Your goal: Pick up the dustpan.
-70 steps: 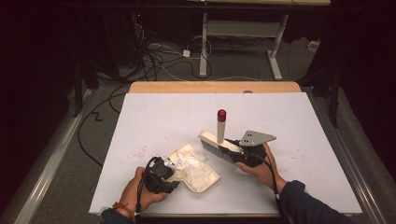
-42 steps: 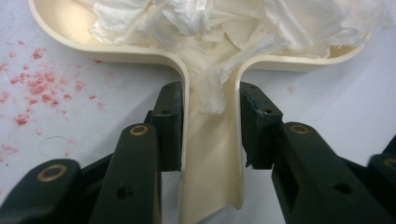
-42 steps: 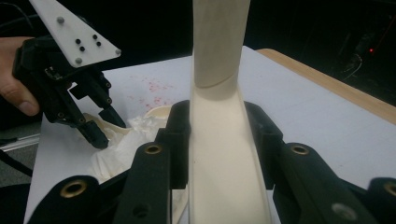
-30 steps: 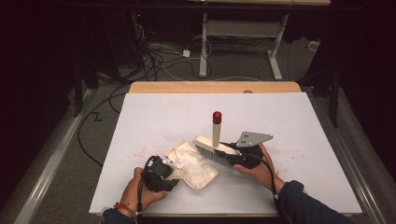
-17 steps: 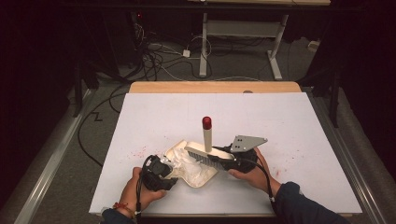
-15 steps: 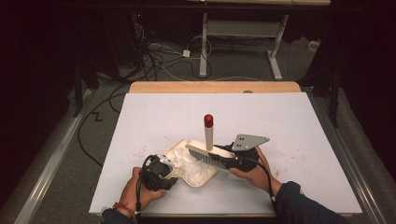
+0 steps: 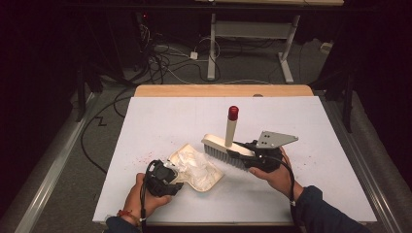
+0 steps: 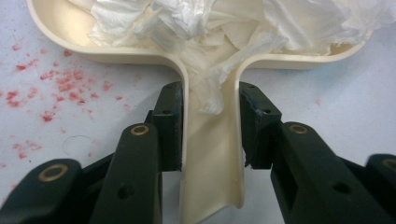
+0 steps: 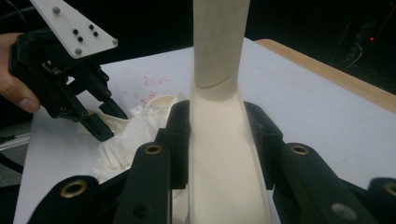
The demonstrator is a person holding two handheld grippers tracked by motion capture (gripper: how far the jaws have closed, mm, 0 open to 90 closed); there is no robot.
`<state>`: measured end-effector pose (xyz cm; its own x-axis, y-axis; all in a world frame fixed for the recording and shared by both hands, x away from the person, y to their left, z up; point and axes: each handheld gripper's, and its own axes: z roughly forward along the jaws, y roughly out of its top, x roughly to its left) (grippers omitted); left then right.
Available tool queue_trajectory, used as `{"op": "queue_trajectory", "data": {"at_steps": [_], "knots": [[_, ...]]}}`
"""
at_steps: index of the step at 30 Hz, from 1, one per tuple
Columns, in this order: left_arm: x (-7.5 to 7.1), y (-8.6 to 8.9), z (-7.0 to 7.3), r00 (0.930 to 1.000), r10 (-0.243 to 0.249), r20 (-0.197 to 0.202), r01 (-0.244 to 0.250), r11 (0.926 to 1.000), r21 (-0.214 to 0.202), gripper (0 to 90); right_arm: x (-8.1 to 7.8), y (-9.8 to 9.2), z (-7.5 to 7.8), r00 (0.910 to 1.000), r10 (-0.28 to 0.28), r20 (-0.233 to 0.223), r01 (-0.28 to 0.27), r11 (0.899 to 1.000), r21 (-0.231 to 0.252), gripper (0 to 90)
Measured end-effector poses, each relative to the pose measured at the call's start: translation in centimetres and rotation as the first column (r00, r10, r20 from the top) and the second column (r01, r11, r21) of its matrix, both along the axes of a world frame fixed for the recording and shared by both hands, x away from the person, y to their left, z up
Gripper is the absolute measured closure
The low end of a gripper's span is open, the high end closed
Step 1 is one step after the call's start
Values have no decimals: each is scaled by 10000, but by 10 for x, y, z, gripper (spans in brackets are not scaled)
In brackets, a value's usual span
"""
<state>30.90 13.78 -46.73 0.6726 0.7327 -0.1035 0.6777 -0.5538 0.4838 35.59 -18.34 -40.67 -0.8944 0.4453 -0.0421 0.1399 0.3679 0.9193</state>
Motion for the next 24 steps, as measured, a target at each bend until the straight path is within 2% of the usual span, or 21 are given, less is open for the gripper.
{"op": "queue_trajectory", "data": {"at_steps": [4, 7, 11, 18, 24], "knots": [[1, 1, 0, 9999, 91, 58, -91, 9999, 60, 626, 1, 5, -7, 9983, 268, -523, -280, 9993, -234, 684], [2, 4, 0, 9996, 258, 81, -258, 9997, 23, 626, 0, 10, -12, 9966, 460, -677, -506, 9963, -689, 683], [3, 9, -1, 9991, 425, 78, -425, 9991, -29, 626, -3, 8, -12, 9945, 627, -838, -699, 9937, -871, 683], [4, 13, -2, 9985, 537, 58, -537, 9985, -75, 625, -8, -2, -4, 9931, 766, -889, -827, 9943, -672, 683], [5, 14, -3, 9981, 611, 63, -610, 9981, -104, 625, -12, -13, 8, 9942, 742, -784, -755, 9971, -133, 683]]}}
